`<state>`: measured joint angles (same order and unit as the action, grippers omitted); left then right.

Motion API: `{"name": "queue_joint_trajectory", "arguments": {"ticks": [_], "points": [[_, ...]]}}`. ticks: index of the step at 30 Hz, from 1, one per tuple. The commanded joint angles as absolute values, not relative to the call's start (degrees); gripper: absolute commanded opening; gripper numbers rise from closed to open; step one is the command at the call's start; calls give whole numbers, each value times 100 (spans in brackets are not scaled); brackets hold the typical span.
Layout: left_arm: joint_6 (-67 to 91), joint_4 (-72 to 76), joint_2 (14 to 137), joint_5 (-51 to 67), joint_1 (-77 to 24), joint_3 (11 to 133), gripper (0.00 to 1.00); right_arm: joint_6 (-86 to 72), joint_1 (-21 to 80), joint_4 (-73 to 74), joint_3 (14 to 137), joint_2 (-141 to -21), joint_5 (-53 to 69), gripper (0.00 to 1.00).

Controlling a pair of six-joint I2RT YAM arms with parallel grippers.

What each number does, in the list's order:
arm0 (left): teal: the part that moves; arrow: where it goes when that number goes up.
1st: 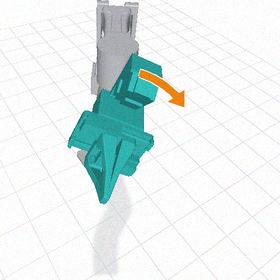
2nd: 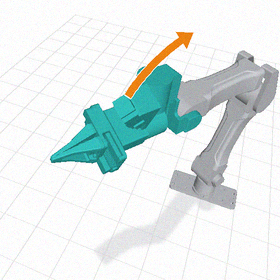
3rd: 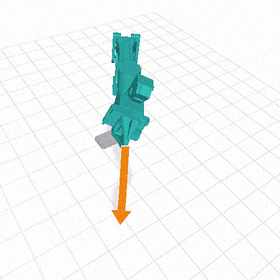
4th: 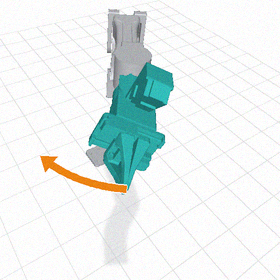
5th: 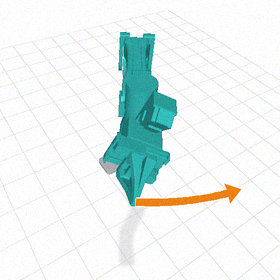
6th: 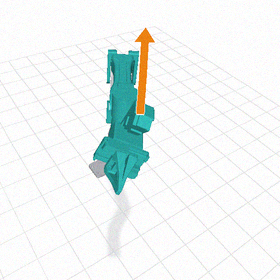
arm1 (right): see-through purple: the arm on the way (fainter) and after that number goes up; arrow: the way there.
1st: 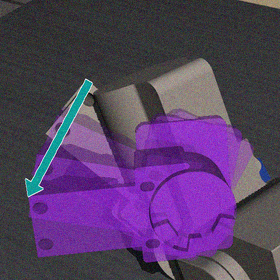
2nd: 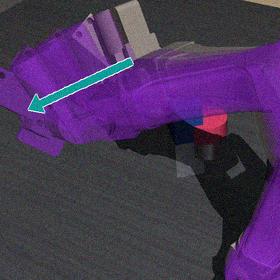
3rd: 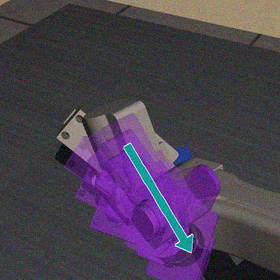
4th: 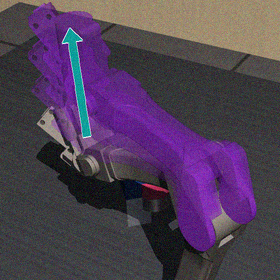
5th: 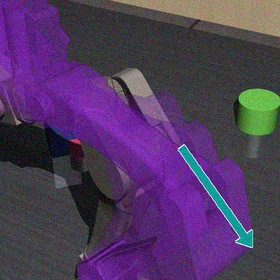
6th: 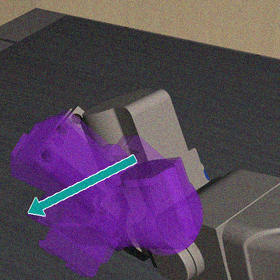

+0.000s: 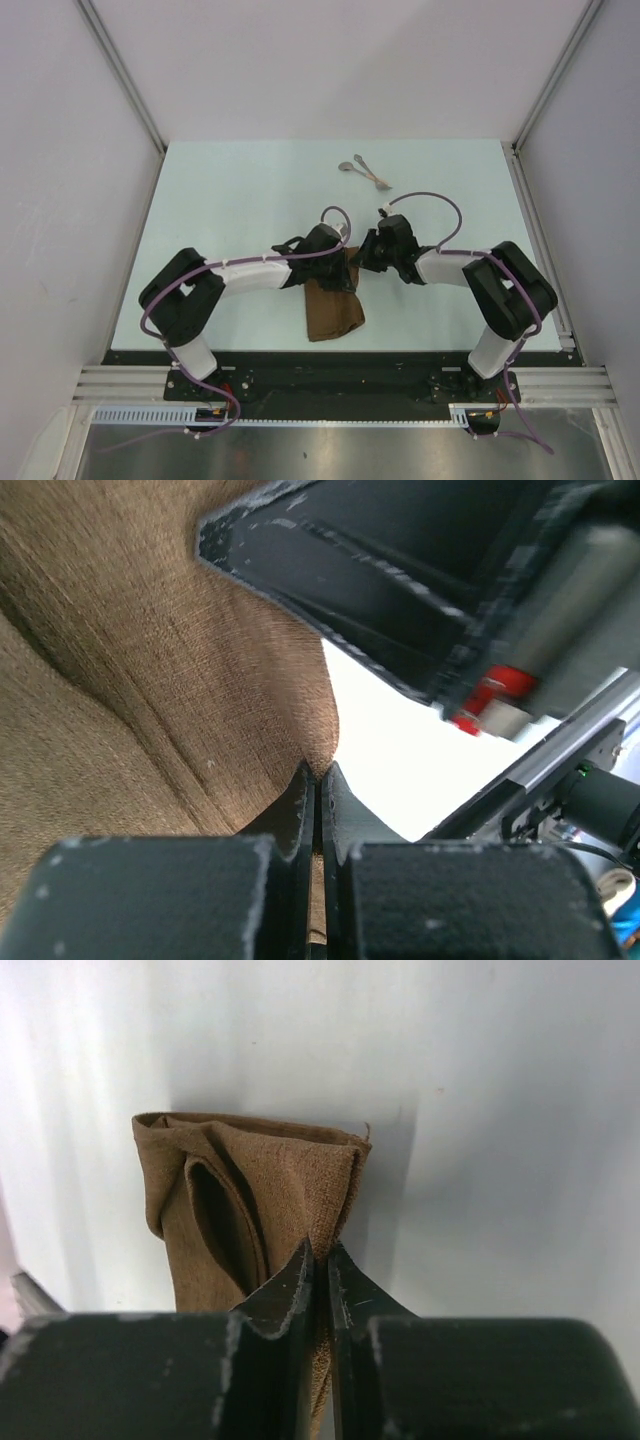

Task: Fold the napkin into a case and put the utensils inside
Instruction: Pick up the 2/3-rectangle-folded napkin from the center of the board, then fold the 2/3-rectangle-folded napkin at the center of the board.

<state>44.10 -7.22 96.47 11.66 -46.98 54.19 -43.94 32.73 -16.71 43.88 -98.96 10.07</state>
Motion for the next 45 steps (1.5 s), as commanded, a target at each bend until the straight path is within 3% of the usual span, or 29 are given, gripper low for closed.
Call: {"name": "queue_joint_trajectory", "arguments": {"ticks": [1,11,21,32,42,45], "points": [[4579,-159,9958,1652,-4904,5792,0,-3701,3147,-546,4649,-9361,475,9],[4553,395,9836,1644,-4992,5388,0,-3523,3392,386,4983,-8965,211,9],[4535,1318,9230,1943,-4870,4326,0,-4121,3831,852,5835,-9501,79,6],[4439,1345,8412,2004,-4368,3622,0,-4509,4122,1028,6345,-9993,9,5],[4307,1151,8191,1907,-4184,3130,0,-4518,4297,1178,6899,-10573,18,7],[4272,1116,8183,1890,-4113,3015,0,-4307,4359,1230,7031,-10661,26,13]]}}
